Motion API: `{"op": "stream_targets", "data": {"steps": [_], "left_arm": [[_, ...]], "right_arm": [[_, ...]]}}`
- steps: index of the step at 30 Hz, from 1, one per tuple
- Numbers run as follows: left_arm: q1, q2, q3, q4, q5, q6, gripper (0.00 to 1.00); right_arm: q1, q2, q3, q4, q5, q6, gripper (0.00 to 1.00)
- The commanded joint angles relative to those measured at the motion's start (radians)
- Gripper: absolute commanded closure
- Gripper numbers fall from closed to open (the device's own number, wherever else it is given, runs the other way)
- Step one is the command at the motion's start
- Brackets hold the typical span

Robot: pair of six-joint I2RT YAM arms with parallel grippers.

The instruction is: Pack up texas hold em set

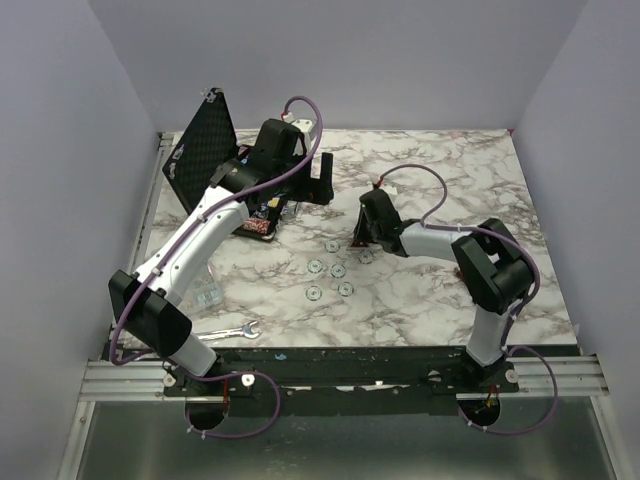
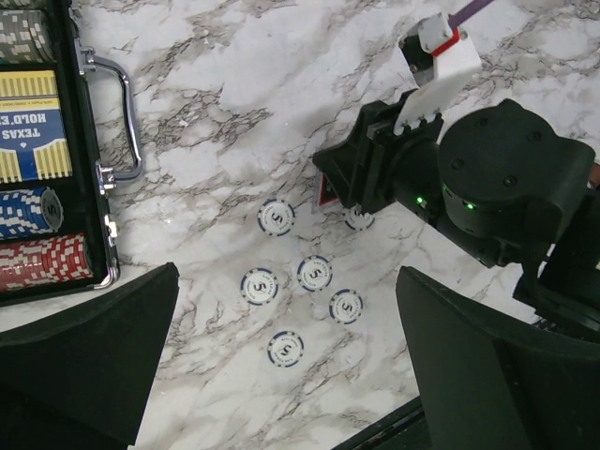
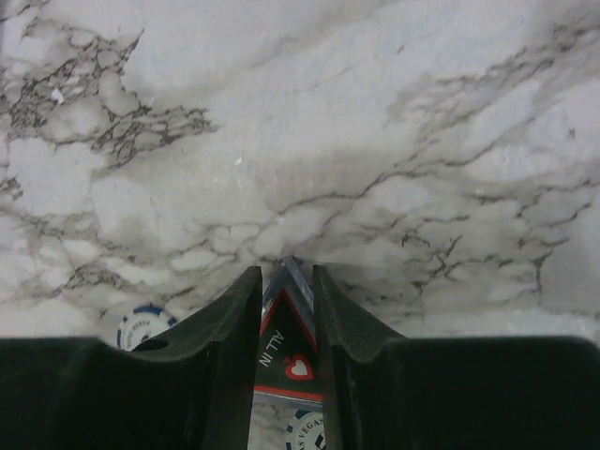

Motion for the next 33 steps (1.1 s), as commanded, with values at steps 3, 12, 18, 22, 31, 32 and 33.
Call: {"op": "stream_targets", "data": {"steps": [3,12,18,22,31,32,33], "left_arm": [[0.004,0.029,-0.013,-0.007,-0.001,-0.001,0.02],[0.002,0.116,-0.02,0.008,0.113,-0.034,0.02],[-0.024,0.116,-0.03,0.02,0.133,-0.043,0.02],[-0.034,0.104,-0.034,0.023,0.122,-0.04,0.02],[-0.043,0.073,-0.062,0.046,0.082,-0.043,0.01],[-0.045,0.074,-0.06,0.045,0.082,-0.043,0.01],[-0.046,0.076,-0.059,0.043,0.082,-0.041,0.01]], "right_arm": [[0.016,-0.095,-0.189,-0.016,-0.241,0.144,0.69],[0.016,-0.282,-0.293,0.038,-0.37,0.247,0.49],[0.004,-0.383,-0.288,-0.112,-0.221,0.114,0.34],[-0.004,-0.409,-0.318,-0.118,-0.234,0.039,0.32],[-0.04,-0.344,-0.314,-0.055,-0.331,-0.005,0.29],[-0.04,-0.329,-0.312,-0.051,-0.348,-0.005,0.29],[-0.04,-0.317,-0.31,-0.044,-0.377,-0.007,0.3]]}}
